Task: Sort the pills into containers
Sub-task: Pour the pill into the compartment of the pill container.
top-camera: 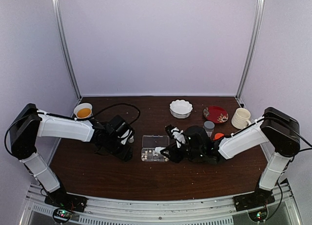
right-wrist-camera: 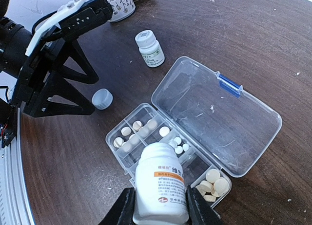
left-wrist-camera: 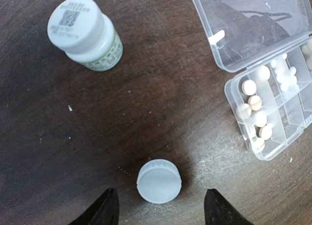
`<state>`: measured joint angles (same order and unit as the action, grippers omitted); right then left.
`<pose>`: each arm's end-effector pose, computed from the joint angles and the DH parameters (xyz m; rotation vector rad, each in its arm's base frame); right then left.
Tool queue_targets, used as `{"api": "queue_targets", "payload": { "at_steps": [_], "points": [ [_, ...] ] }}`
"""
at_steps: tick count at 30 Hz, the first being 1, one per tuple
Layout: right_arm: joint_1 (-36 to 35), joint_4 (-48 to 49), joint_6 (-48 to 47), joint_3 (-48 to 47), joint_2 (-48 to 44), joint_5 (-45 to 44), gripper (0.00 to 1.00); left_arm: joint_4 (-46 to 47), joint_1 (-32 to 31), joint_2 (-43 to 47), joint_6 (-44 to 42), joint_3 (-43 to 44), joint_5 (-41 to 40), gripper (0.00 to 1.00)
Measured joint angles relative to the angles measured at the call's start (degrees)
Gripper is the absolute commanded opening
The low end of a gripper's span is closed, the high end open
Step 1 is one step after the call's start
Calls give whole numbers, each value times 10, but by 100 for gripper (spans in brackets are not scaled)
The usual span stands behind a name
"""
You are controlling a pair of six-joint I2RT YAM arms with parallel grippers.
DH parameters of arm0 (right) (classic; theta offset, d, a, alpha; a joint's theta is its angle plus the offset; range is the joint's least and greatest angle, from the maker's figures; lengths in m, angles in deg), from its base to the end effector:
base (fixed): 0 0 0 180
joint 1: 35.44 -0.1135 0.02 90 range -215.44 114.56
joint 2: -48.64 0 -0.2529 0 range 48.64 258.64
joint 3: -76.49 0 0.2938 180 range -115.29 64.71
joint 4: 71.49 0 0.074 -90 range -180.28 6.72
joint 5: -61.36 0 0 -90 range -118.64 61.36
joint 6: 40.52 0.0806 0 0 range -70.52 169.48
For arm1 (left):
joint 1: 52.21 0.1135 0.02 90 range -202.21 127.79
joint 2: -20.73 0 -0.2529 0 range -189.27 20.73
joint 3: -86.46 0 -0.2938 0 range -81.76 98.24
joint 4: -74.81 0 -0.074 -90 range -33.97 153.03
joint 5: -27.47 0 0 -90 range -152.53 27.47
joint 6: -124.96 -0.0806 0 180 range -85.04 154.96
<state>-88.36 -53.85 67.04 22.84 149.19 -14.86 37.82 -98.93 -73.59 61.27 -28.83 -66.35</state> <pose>0.2258 0.3306 0.0732 -0.8234 2.0660 0.9690 0.2478 -0.2554 0.0788 0.4706 2.7217 -0.2663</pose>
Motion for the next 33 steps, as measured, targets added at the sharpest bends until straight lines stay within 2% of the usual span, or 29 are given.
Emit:
{"api": "queue_targets", "payload": {
  "at_steps": [7,33],
  "points": [
    [-4,3,0,20,-28,15,0,-1,0,0,0,0,0,62],
    [-20,-37,-17,2,-25,18,0,-4,0,0,1,0,-1,62]
  ]
}}
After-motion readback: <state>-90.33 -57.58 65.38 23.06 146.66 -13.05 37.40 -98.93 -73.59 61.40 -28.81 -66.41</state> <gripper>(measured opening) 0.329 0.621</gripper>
